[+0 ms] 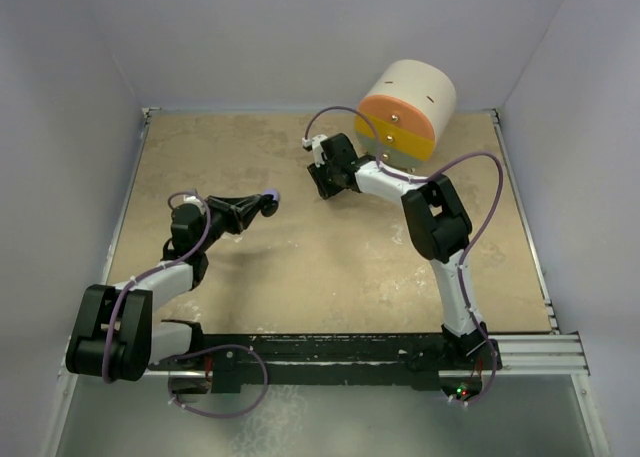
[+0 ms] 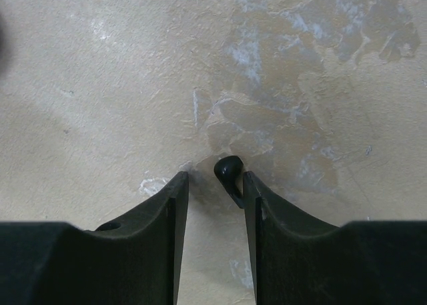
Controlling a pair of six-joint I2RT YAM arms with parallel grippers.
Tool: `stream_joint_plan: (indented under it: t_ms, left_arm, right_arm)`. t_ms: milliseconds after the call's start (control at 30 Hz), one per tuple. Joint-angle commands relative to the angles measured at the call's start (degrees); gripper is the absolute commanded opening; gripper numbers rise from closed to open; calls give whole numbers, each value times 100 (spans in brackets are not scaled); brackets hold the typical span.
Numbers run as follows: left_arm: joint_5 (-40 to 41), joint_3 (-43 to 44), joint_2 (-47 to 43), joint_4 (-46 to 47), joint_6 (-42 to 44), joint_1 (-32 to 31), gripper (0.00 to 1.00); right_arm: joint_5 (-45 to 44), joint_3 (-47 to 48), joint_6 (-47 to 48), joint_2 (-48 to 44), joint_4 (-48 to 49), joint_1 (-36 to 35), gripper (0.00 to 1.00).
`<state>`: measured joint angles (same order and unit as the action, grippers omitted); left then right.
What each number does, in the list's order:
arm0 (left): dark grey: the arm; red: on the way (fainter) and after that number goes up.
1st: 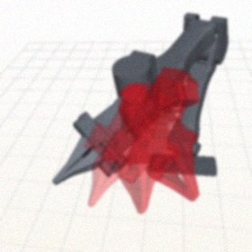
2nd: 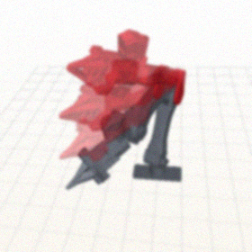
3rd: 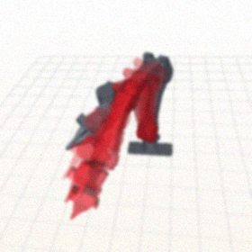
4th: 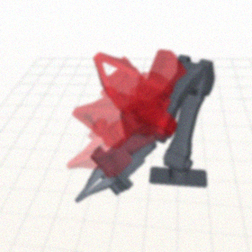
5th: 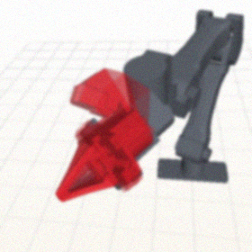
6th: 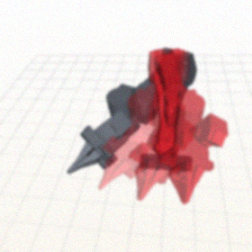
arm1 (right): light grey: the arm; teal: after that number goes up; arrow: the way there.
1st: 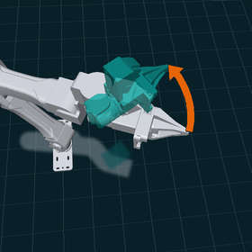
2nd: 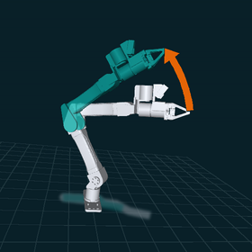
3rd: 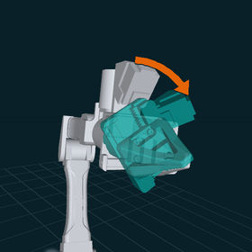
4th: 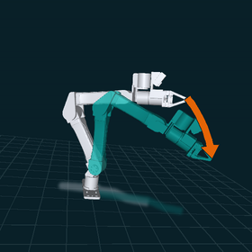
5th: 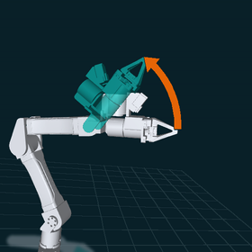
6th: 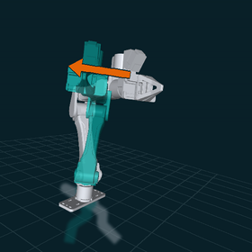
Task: Insert the wireless bluetooth earbuds into the charging case
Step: Pick up the earbud from the center of the board.
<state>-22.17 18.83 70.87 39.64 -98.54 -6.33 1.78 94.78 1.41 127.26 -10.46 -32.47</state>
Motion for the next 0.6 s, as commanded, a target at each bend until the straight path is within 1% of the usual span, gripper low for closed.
stream_joint_plan:
  t_ms: [0, 300, 567]
  left_arm:
    - [-67, -54, -50, 365, -75, 79, 0]
    - [-76, -89, -78, 370, -95, 95, 0]
    - [-81, -102, -88, 382, -93, 103, 0]
  right_arm:
    - [-261, 219, -72, 177, -265, -4, 40]
    - [-453, 289, -118, 272, -390, -3, 38]
    - [-521, 147, -122, 276, -352, -5, 36]
